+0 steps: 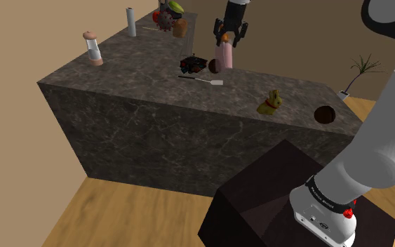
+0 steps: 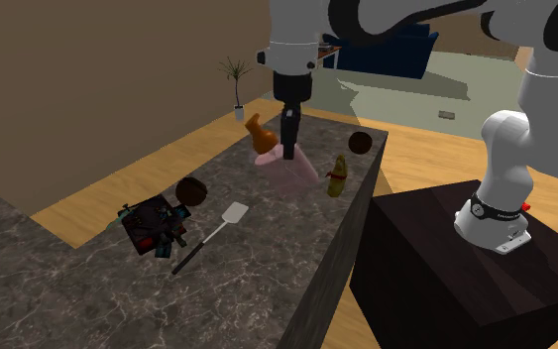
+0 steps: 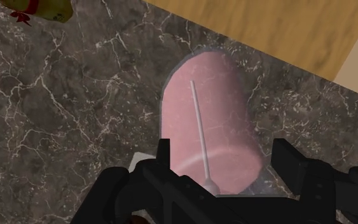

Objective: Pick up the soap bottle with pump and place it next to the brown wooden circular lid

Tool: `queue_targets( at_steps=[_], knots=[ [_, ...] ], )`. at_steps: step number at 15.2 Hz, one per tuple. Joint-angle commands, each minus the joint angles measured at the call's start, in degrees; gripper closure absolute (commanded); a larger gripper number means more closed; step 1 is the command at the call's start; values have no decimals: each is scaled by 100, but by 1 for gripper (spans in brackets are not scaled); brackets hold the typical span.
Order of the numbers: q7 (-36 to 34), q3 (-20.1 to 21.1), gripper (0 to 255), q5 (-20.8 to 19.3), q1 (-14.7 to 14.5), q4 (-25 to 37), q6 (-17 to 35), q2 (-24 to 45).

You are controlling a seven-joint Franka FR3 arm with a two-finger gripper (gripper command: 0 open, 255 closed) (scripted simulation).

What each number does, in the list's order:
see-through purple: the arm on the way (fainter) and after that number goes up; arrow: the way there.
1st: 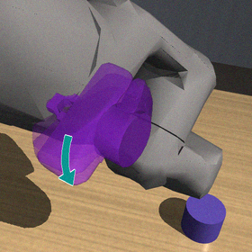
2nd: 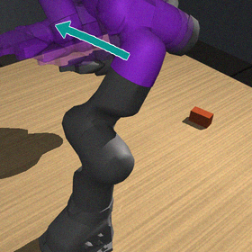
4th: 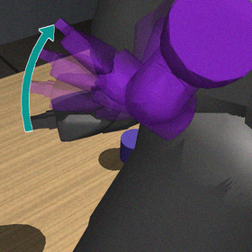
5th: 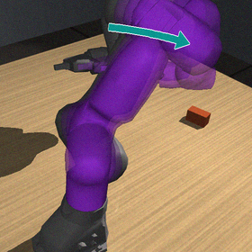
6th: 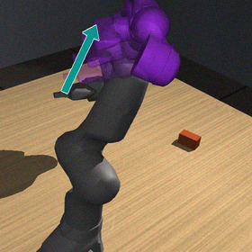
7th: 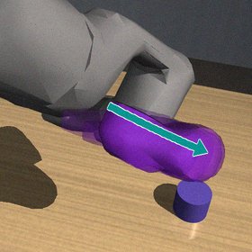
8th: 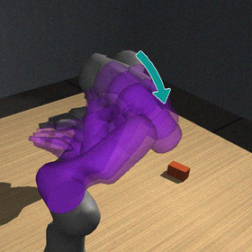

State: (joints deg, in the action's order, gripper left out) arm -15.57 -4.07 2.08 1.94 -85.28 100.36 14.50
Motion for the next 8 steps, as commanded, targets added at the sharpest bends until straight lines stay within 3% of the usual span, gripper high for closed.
queue_targets(
  at_steps=[1, 8],
  knots=[
    [-10, 2, 255, 0, -2, 190, -174, 15],
    [-18, -1, 255, 5, 10, 874, -759, 114]
  ],
)
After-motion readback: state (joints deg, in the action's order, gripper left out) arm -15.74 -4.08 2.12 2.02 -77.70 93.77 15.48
